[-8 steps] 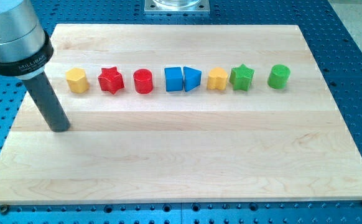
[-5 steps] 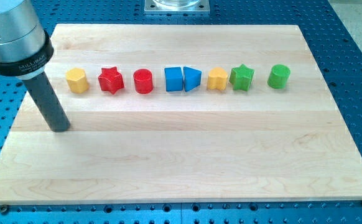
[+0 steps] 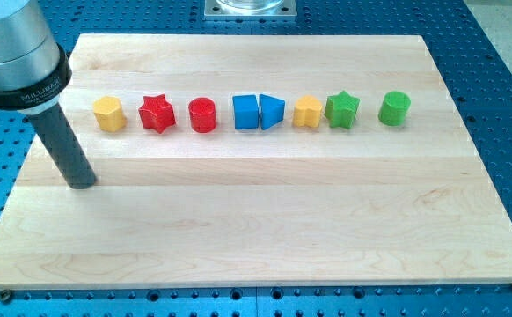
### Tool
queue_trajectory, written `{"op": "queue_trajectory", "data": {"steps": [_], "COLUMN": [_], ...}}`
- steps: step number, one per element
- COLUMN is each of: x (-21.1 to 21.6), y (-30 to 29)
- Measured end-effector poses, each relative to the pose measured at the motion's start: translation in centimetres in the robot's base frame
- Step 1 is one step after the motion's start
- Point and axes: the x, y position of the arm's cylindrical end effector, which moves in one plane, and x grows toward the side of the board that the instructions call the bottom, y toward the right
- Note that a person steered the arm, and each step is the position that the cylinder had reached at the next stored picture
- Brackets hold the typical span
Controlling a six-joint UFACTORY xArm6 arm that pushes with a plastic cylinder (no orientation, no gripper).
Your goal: Place the green circle at the top left of the green star
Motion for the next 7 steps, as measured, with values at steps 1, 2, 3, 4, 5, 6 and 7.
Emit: {"op": "queue_trajectory", "data": {"steps": [1, 2, 3, 4, 5, 6, 7], "x": [-0.1, -0.1, -0.1, -0.1, -0.1, -0.1, -0.1], "y": [0.0, 0.1, 0.5, 1.0, 1.3, 1.5, 1.7]}}
